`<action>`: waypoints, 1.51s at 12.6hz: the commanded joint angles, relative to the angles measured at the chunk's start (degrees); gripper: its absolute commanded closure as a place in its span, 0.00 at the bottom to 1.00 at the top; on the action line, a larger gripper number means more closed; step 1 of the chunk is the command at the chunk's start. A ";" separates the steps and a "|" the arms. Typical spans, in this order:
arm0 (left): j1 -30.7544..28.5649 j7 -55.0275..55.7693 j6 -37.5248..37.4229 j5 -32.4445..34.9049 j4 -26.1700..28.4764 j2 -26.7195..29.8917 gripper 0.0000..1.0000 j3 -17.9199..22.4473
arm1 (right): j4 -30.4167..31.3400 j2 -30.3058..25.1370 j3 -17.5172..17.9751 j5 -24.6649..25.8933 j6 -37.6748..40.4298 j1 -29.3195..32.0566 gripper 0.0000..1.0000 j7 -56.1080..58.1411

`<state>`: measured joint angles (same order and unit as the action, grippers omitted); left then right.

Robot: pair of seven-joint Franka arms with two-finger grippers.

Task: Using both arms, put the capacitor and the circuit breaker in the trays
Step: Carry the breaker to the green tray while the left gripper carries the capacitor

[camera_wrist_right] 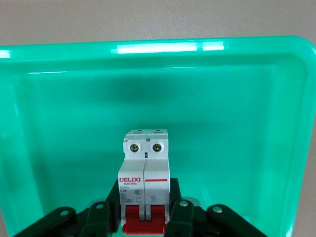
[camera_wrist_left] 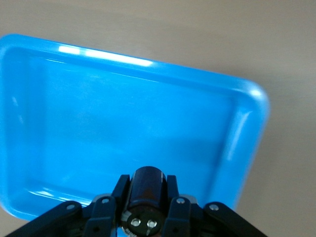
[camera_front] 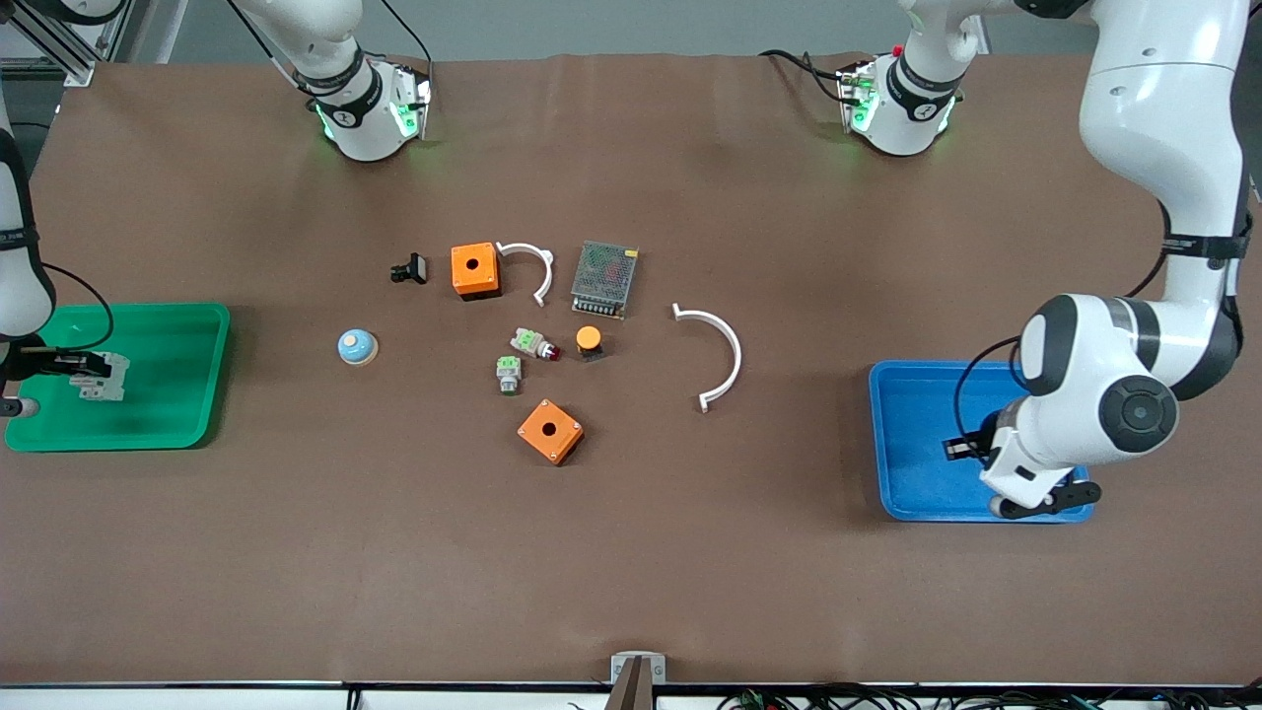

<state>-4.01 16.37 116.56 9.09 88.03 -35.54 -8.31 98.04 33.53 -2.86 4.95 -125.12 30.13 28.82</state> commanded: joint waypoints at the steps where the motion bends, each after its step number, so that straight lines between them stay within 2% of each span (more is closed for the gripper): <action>1: -2.22 -4.40 4.80 2.07 4.59 0.74 0.99 -0.57 | -1.36 1.89 1.36 0.94 -1.08 1.86 0.83 0.45; 6: -5.65 -12.04 7.98 2.07 7.33 0.30 0.99 -0.66 | -1.01 3.74 1.54 0.85 -4.96 2.13 0.79 1.33; 7: -6.53 -14.41 8.24 2.07 7.33 -0.22 0.99 -0.75 | -1.01 3.57 1.54 0.85 -4.87 2.13 0.61 1.33; 8: -7.40 -17.31 9.03 2.07 7.33 -0.58 0.99 -0.75 | -1.01 3.39 1.54 0.85 -4.87 2.13 0.18 1.33; 9: -8.20 -19.86 9.65 2.07 7.24 -1.36 0.98 -0.75 | -1.10 2.87 1.54 0.85 -4.43 1.96 0.00 1.33; 10: -8.64 -21.10 9.83 2.07 7.24 -1.72 0.98 -0.83 | -1.10 1.47 1.54 0.85 -3.82 1.87 0.00 2.02; 13: -8.99 -22.25 11.05 2.07 7.24 -3.03 0.96 -0.75 | -1.80 -6.43 2.15 0.68 7.49 1.08 0.01 2.21; 15: -9.61 -23.31 12.46 2.07 7.24 -3.92 0.95 -0.75 | -1.89 -12.75 2.16 0.59 14.61 -1.81 0.01 1.42; 16: -9.61 -23.31 12.73 2.07 7.24 -4.18 0.89 -0.75 | -1.80 -16.09 2.24 0.59 18.99 -3.22 0.01 -1.46; 18: -9.52 -23.31 13.16 1.90 7.07 -4.53 0.69 -0.75 | -1.71 -21.81 2.24 -0.28 27.44 -8.13 0.01 -9.79; 19: -9.61 -23.31 13.43 1.81 7.15 -4.53 0.60 -0.75 | -1.54 -23.84 2.16 -2.90 30.43 -10.24 0.01 -13.75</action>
<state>-12.90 -6.17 129.06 10.00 94.97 -40.25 -8.44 93.80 14.70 -0.48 4.22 -98.42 23.71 21.80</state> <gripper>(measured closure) 0.652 0.004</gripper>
